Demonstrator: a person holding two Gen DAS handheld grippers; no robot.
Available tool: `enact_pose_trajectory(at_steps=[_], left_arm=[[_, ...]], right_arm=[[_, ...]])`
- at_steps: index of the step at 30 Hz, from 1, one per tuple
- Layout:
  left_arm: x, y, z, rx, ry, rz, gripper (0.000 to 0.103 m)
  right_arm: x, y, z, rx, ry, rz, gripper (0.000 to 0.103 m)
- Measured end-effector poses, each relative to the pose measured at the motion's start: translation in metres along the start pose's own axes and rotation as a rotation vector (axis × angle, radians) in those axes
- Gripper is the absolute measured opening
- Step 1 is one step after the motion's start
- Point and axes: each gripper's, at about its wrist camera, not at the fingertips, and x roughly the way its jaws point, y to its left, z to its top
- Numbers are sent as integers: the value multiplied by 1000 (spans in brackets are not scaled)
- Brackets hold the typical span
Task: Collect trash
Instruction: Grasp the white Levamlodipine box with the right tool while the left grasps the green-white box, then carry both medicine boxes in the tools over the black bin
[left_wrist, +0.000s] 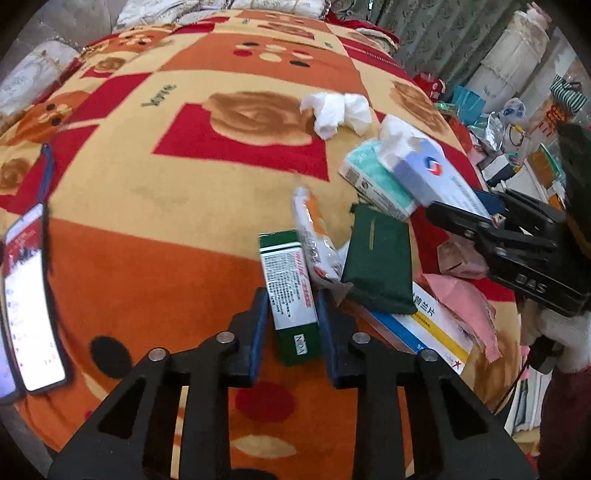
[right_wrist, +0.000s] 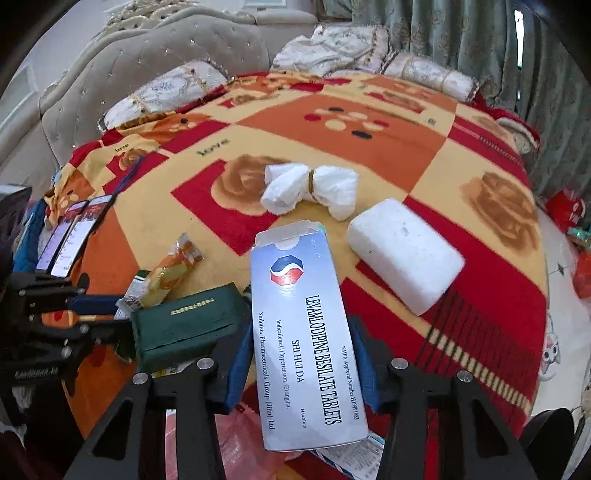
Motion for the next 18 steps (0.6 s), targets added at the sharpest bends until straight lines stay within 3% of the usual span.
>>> enact_pose_trajectory(at_steps=[8,18], left_arm=[[-43,10,8,-19,-97,13,22],[-55,-46,25,51,-161,-52,22]], right_arm=[[-38,-5,-5,55,-94,12,48],[-63,-16,-20,124,-140,-14,48]])
